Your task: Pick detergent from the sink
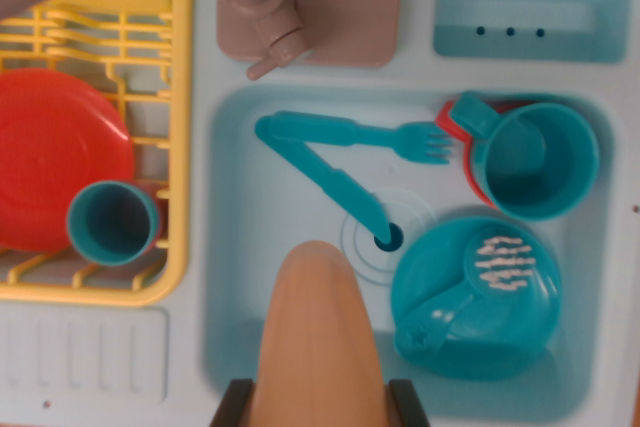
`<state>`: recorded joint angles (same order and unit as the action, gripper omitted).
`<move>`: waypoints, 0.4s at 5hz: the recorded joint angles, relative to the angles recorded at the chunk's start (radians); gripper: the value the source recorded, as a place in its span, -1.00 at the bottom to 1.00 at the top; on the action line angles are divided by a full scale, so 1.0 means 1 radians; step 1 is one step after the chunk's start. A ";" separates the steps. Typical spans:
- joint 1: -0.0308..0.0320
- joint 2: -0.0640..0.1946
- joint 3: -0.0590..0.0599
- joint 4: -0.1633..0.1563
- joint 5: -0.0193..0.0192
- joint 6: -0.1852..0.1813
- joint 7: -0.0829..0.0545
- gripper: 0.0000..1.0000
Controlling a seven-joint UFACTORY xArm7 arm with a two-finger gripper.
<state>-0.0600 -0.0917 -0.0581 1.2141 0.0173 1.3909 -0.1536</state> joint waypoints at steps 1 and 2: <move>0.0000 0.000 0.000 0.000 0.0000 0.000 0.000 1.00; 0.0001 -0.010 0.000 0.033 -0.0010 0.043 0.001 1.00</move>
<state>-0.0599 -0.1014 -0.0580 1.2471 0.0164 1.4335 -0.1522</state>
